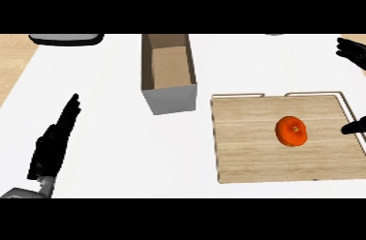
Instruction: Pick the squash from the tray and place it in the cardboard box
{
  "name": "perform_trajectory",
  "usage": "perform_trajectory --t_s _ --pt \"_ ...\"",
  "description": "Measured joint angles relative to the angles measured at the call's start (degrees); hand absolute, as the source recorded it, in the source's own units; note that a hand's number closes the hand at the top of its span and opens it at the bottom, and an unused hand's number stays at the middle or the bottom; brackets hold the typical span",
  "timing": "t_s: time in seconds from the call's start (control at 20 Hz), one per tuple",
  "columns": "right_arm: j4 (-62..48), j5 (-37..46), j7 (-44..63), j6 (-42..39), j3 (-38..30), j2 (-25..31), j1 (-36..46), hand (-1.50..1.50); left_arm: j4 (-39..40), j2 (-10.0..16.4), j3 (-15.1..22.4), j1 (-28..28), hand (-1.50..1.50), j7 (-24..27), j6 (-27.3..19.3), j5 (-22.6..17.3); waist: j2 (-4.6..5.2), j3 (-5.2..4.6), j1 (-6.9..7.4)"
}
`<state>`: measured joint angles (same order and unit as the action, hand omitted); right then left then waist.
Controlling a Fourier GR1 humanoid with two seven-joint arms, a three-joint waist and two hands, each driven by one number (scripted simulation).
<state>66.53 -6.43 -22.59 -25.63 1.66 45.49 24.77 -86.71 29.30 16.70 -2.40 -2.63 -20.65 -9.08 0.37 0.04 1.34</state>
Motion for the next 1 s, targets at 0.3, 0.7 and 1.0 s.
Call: perform_trajectory --t_s 0.3,0.7,1.0 --pt "2.32 9.15 1.56 -9.33 7.60 8.01 3.25 -1.50 0.59 -0.10 -0.65 -0.60 0.00 -0.69 0.40 0.20 -0.17 -0.08 -0.15" --pt "6.00 17.62 4.30 -13.75 11.51 7.12 2.45 -1.50 -0.30 -1.85 -1.73 0.10 0.00 -2.14 0.86 2.13 -0.37 -0.06 -0.95" --pt "8.53 22.84 8.67 -12.27 10.31 2.26 -0.25 -1.50 -0.54 -3.36 -3.83 1.69 0.00 -1.22 2.26 3.96 -0.40 -0.04 -1.12"
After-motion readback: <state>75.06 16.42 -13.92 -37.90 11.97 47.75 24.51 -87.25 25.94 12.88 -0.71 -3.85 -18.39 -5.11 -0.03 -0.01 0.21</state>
